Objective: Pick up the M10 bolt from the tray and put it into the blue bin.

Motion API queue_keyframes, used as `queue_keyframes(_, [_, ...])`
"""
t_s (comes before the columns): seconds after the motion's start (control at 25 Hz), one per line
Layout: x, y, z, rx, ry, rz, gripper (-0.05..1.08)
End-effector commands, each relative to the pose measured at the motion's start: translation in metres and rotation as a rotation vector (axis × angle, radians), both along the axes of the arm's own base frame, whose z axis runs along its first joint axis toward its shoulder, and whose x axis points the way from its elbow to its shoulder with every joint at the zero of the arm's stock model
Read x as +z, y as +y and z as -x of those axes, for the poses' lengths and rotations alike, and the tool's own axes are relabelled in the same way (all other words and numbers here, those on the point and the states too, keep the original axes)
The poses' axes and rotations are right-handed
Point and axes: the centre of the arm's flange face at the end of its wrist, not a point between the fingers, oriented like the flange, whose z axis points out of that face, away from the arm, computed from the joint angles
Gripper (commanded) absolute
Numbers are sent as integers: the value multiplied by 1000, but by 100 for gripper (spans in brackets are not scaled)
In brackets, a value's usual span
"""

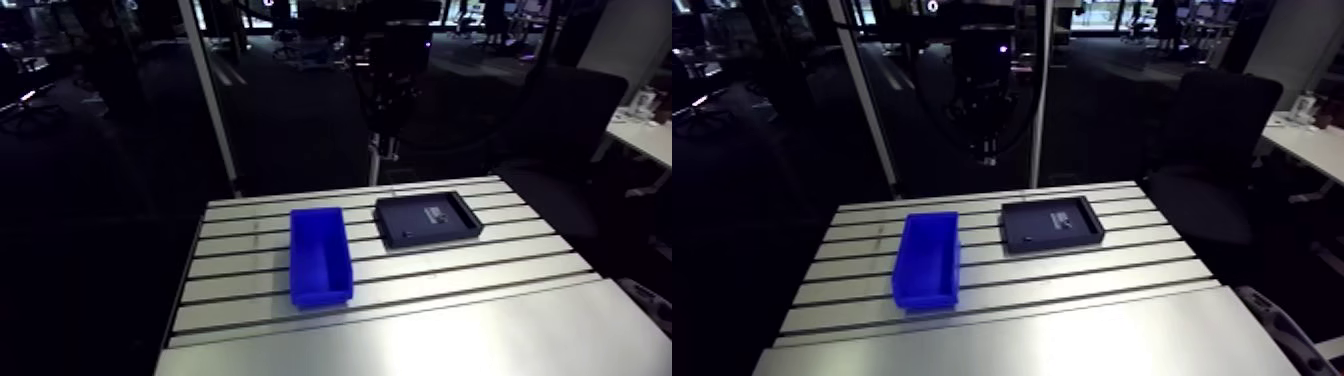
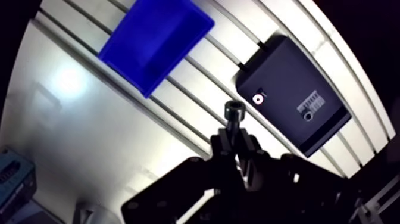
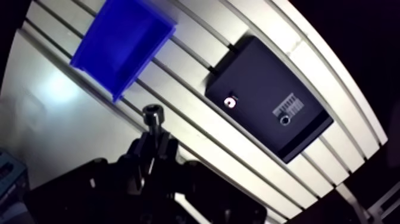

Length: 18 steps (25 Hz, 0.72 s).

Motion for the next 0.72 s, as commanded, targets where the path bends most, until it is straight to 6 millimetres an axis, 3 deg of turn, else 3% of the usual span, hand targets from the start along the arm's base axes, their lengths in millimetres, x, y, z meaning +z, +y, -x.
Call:
queue_keyframes(0.04, [4, -106, -26, 664, -10, 45, 105])
queue_keyframes(0.28, [-30, -145, -49, 827, 53, -100, 105])
queue_keyframes(0.56, [-60, -151, -57, 821, 53, -75, 106])
queue_keyframes(0.72, [-66, -150, -51, 810, 64, -52, 106])
